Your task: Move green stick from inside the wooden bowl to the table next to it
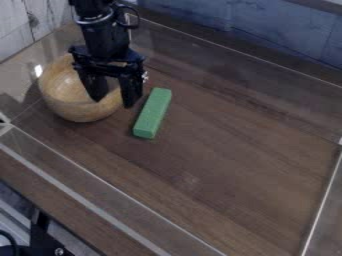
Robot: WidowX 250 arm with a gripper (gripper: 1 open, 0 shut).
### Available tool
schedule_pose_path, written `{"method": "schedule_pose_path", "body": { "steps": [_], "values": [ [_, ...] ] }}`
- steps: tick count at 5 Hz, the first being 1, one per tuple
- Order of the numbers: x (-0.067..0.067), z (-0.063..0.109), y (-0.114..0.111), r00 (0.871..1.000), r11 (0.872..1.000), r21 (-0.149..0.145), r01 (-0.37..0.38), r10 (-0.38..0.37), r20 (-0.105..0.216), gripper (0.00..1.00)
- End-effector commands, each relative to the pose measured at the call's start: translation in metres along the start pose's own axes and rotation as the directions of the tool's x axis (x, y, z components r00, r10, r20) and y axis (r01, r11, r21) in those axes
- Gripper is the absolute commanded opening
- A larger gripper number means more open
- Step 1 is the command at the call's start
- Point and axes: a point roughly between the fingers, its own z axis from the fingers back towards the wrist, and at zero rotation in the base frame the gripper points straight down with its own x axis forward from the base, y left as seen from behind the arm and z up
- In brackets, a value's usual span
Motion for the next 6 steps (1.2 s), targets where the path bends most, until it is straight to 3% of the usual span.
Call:
{"method": "schedule_pose_path", "body": {
  "steps": [1, 2, 4, 6],
  "values": [
    [0.003, -0.001, 0.001, 0.999, 1.0, 0.02, -0.024, 0.023, 0.027, 1.0],
    [0.007, -0.012, 0.0, 0.998, 0.998, 0.023, -0.052, 0.051, 0.029, 1.0],
    [0.006, -0.002, 0.004, 0.996, 0.997, 0.026, -0.078, 0.078, 0.033, 1.0],
    [0.015, 0.004, 0.001, 0.99, 0.99, 0.024, -0.137, 0.136, 0.041, 1.0]
  ]
}}
